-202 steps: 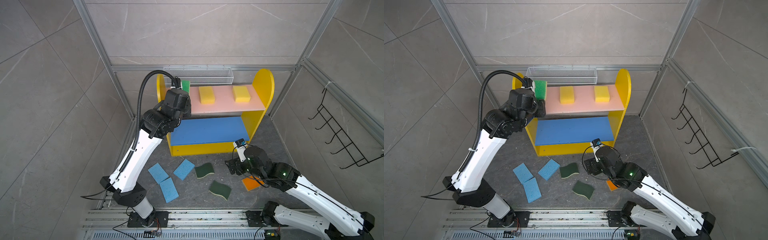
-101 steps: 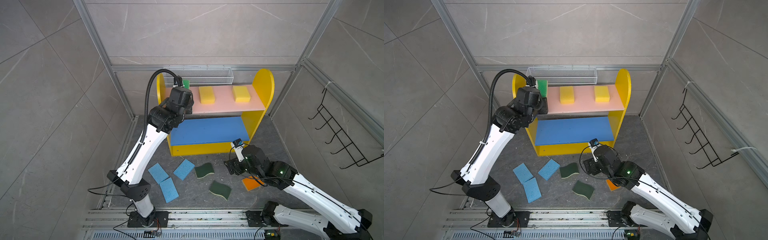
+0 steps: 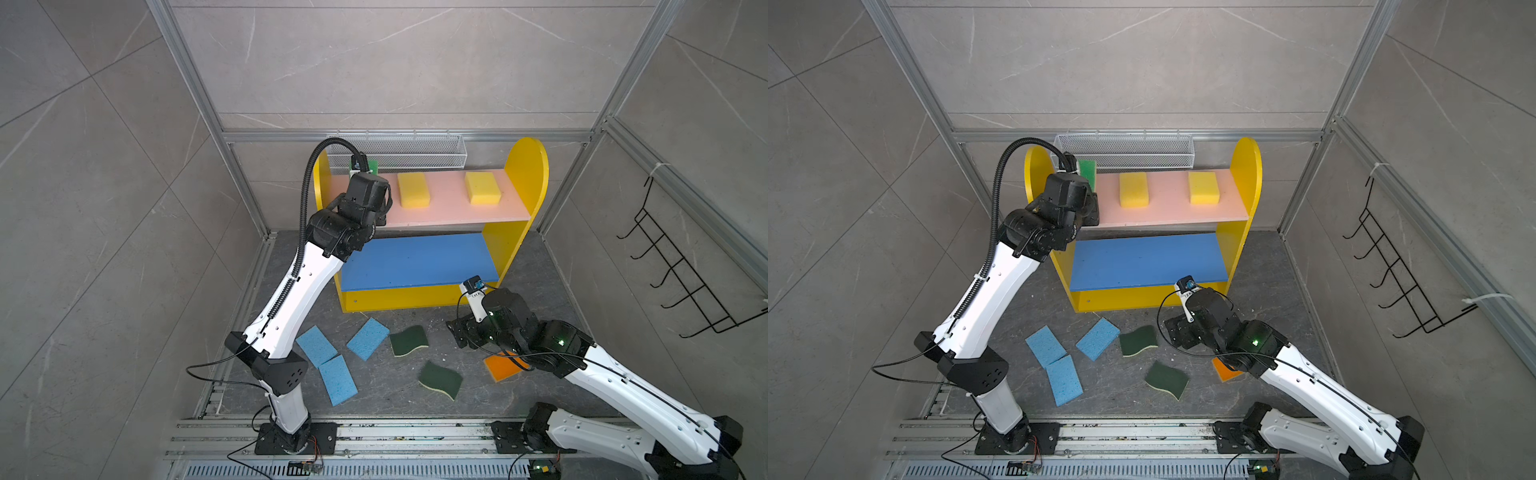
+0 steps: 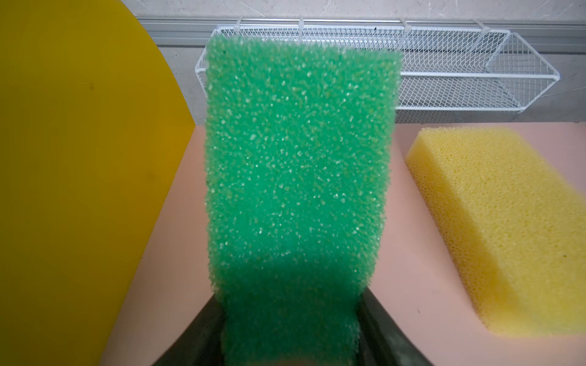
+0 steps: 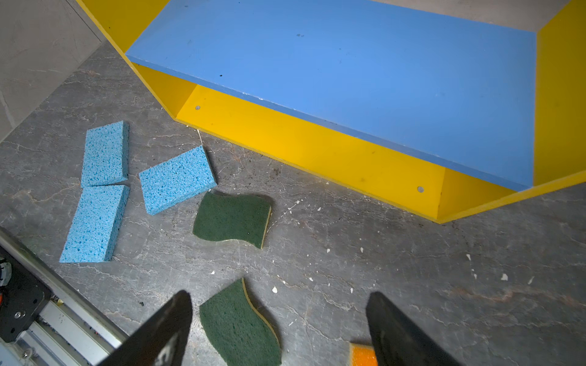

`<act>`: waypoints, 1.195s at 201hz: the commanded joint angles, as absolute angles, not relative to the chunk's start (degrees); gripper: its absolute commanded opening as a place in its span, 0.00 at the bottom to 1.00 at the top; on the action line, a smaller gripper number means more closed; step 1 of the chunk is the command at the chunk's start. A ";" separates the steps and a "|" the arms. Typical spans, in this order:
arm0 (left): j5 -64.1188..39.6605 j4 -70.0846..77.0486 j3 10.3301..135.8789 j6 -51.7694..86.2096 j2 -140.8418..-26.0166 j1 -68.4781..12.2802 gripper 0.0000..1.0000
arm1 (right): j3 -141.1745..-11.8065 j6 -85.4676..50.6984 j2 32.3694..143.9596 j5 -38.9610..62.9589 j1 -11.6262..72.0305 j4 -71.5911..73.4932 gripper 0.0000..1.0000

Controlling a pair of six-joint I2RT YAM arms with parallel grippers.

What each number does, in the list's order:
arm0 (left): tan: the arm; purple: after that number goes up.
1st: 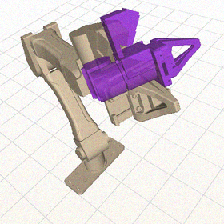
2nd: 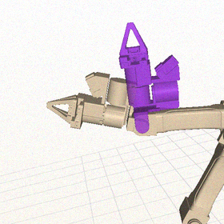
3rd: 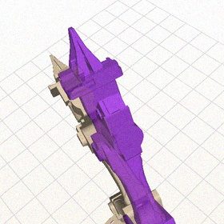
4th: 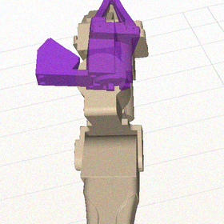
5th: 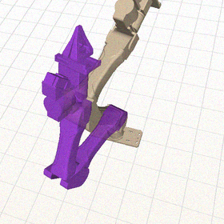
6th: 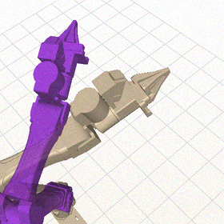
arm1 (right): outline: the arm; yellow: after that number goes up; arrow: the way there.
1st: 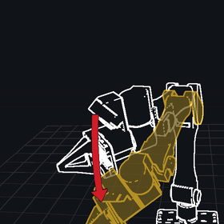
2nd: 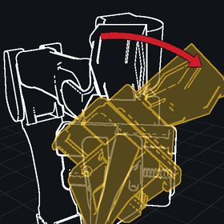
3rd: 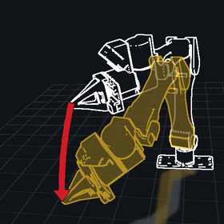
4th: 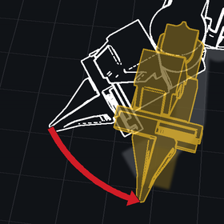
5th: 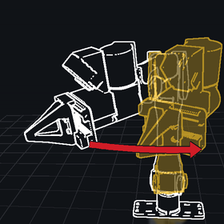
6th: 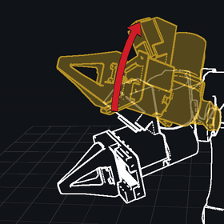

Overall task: Arrange cleaning sponges on a shelf
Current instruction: Place the cleaning sponge on the shelf.

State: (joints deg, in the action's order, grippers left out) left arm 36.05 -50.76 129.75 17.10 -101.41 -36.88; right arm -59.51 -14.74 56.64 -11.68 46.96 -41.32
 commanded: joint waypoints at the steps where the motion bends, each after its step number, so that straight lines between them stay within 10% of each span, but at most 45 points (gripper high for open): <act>1: 38.18 -51.12 131.25 16.82 -101.60 -36.22 0.57 | -61.50 -14.22 56.95 -11.31 46.83 -41.35 0.89; 240: 37.11 -54.87 128.89 21.12 -102.24 -35.19 0.76 | -61.73 -15.91 57.30 -10.92 46.80 -42.66 0.88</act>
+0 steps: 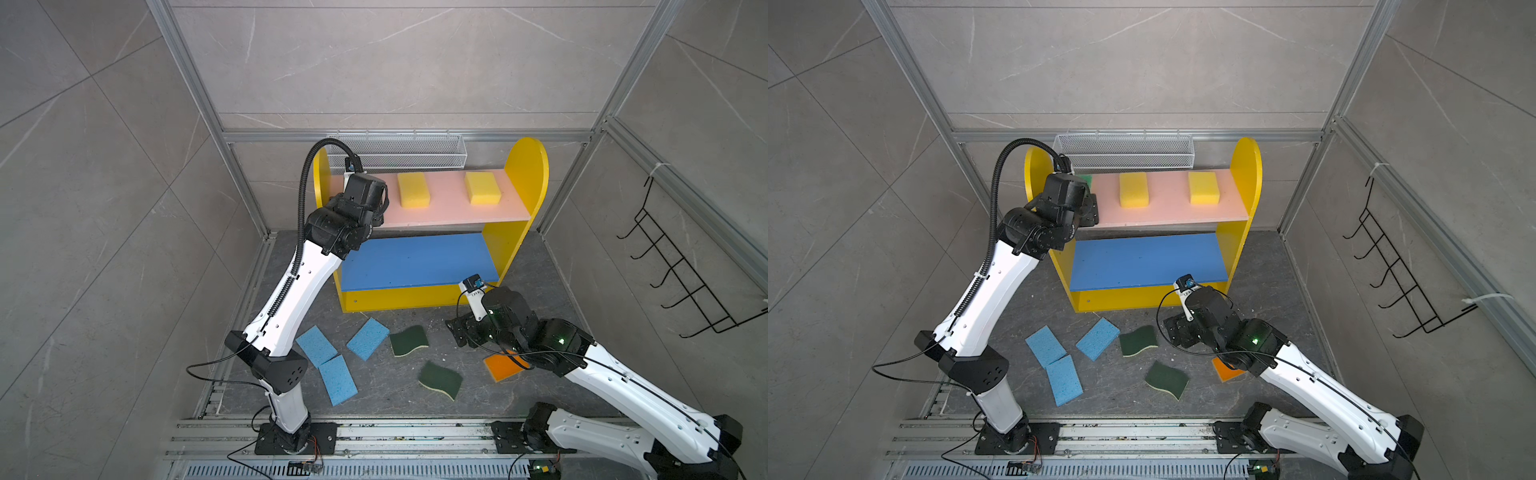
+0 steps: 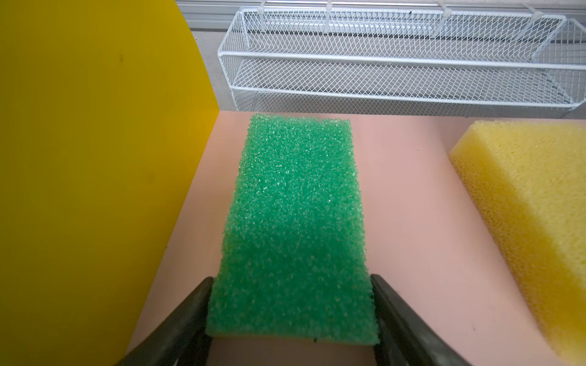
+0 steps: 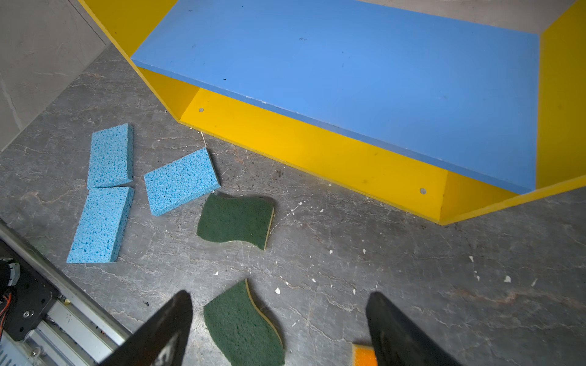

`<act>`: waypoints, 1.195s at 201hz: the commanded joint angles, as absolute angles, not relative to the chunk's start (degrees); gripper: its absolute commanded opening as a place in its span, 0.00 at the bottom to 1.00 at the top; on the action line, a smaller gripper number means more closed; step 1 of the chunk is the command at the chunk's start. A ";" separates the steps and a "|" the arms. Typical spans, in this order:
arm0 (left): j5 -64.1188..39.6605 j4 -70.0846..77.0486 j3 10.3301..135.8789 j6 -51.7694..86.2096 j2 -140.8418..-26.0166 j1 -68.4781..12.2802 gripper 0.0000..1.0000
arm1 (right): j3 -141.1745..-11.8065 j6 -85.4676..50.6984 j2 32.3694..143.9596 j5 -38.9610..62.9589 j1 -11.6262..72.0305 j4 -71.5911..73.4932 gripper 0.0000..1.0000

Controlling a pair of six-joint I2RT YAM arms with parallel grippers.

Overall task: Arrange cleaning sponges on a shelf
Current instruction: Place the cleaning sponge on the shelf.

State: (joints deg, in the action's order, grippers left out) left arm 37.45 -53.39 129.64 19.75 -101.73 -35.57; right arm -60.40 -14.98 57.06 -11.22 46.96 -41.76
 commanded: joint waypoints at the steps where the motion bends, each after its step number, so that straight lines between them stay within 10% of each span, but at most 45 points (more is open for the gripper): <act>1: 37.05 -54.81 128.87 21.10 -102.23 -35.17 0.76 | -61.71 -15.91 57.30 -10.95 46.82 -42.69 0.88; 240: 28.33 -50.13 119.29 23.63 -87.74 -35.51 0.80 | -60.21 -19.68 52.91 -9.49 46.76 -44.55 0.88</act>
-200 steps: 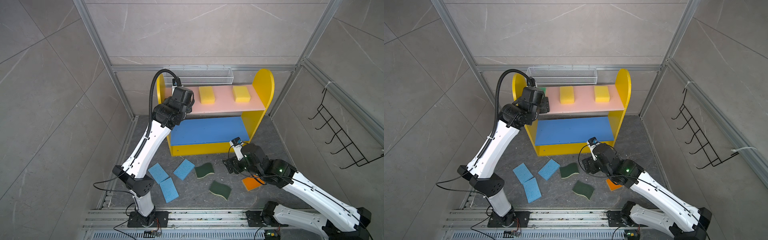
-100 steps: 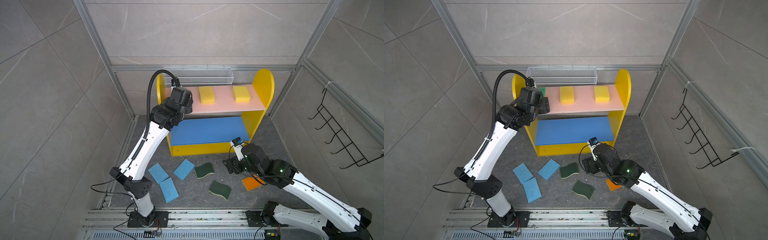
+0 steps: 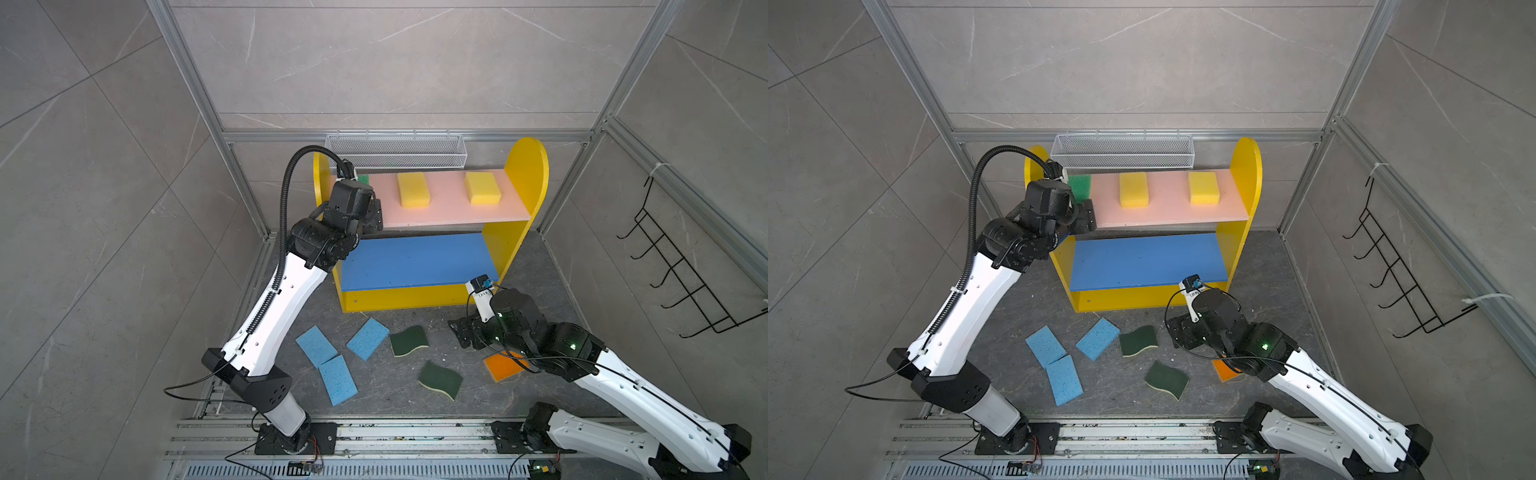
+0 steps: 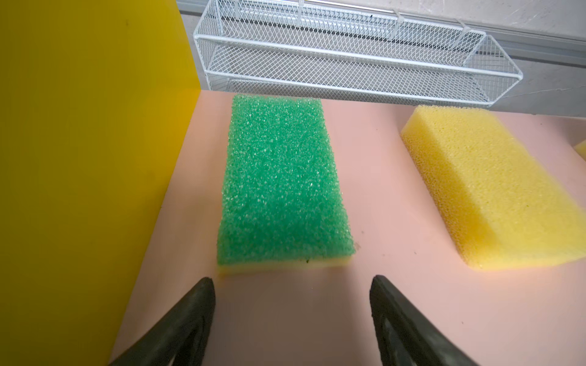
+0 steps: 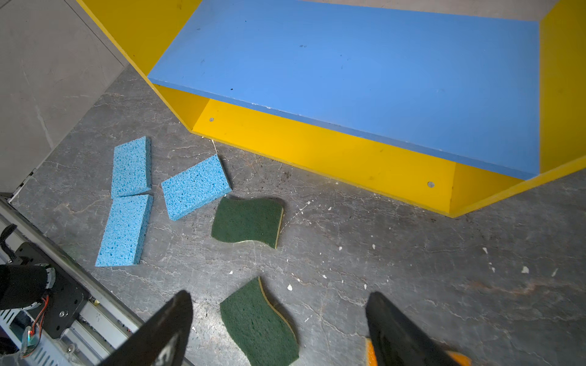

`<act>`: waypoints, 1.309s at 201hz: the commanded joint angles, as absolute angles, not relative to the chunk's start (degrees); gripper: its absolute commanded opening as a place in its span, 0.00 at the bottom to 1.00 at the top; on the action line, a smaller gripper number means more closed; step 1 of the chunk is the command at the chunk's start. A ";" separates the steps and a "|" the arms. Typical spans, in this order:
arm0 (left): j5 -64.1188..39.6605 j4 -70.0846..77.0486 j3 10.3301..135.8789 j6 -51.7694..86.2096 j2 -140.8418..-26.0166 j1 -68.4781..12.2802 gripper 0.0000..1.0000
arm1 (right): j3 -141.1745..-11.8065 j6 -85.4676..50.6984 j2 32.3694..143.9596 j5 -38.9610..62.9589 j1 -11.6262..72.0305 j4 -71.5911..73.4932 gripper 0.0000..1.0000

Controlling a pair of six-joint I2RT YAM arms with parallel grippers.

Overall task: Arrange cleaning sponges on a shelf
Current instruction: Place the cleaning sponge on the shelf, then rotate the cleaning sponge at the bottom-center of the table.

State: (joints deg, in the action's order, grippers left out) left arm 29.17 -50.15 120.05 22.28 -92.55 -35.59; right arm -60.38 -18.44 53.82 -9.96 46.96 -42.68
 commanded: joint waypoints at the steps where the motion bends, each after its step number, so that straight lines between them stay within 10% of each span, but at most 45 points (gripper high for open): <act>1: 28.40 -50.16 119.19 23.64 -87.55 -35.55 0.80 | -60.21 -19.69 52.91 -9.54 46.76 -44.55 0.88; 92: 33.33 -60.14 113.38 23.29 -78.06 -43.54 0.80 | -58.29 -21.51 49.86 -11.62 46.83 -45.86 0.88; 263: 29.32 -60.55 63.23 42.20 -58.00 -49.17 0.75 | -48.05 -35.81 46.88 -13.19 47.23 -48.93 0.85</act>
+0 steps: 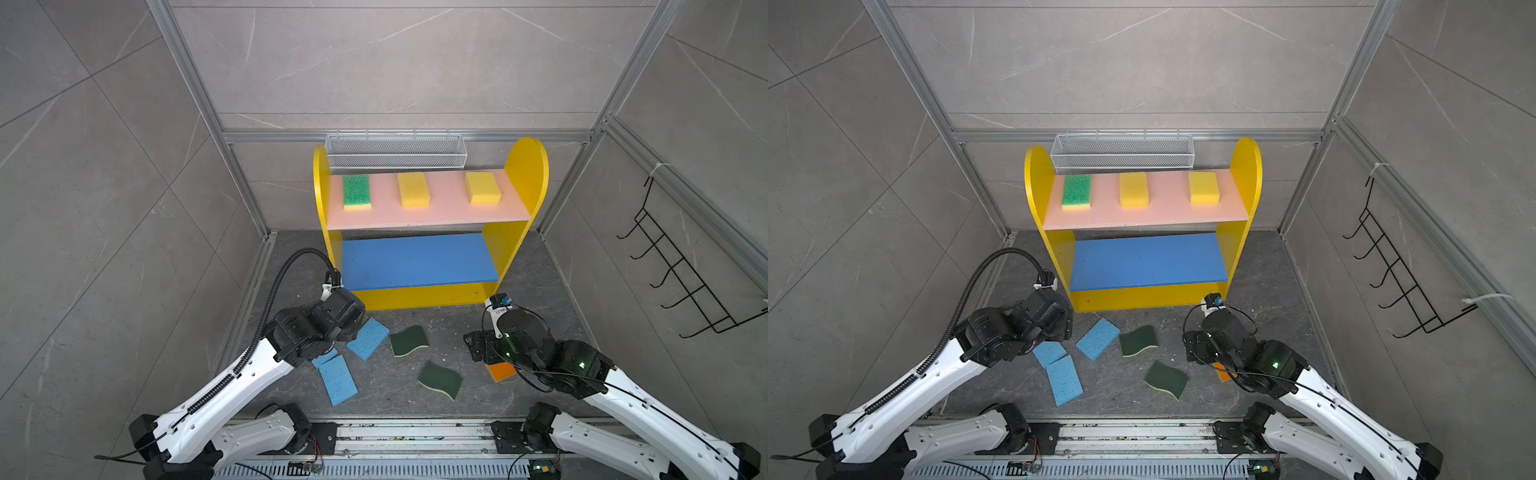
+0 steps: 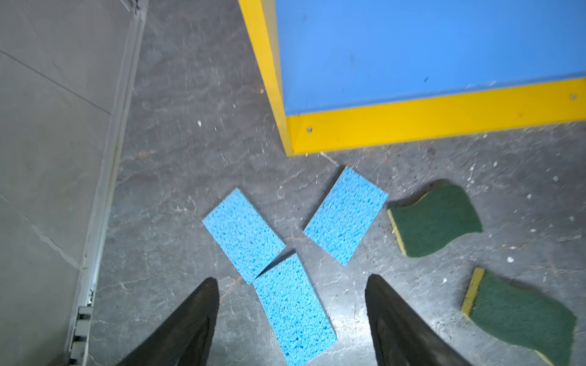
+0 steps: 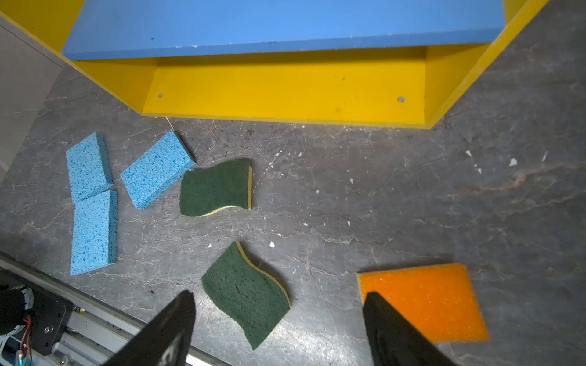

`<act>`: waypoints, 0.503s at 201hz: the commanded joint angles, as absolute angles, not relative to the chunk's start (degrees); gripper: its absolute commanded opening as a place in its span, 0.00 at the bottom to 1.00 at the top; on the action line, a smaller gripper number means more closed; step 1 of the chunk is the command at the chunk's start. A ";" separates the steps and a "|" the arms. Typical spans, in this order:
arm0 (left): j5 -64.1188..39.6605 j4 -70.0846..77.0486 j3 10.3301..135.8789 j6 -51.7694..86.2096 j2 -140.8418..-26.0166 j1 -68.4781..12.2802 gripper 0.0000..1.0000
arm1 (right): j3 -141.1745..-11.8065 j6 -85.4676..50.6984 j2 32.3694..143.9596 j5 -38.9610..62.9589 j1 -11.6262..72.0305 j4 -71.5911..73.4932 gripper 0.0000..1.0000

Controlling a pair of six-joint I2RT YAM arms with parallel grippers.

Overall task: Arrange cleaning sponges on a shelf
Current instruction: Rotate the cleaning sponge at the bottom-center of the table.

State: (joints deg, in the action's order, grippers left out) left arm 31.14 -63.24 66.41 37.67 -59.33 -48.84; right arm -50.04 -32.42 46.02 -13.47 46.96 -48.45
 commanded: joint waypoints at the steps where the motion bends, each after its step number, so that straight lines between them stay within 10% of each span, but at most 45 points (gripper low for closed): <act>1: 29.29 -60.51 63.08 42.32 -58.00 -49.20 0.75 | -48.02 -35.92 46.95 -13.14 47.21 -48.90 0.85; 101: 25.67 -52.44 47.98 48.48 -54.66 -51.39 0.74 | -41.87 -42.62 49.66 -14.41 50.90 -51.85 0.84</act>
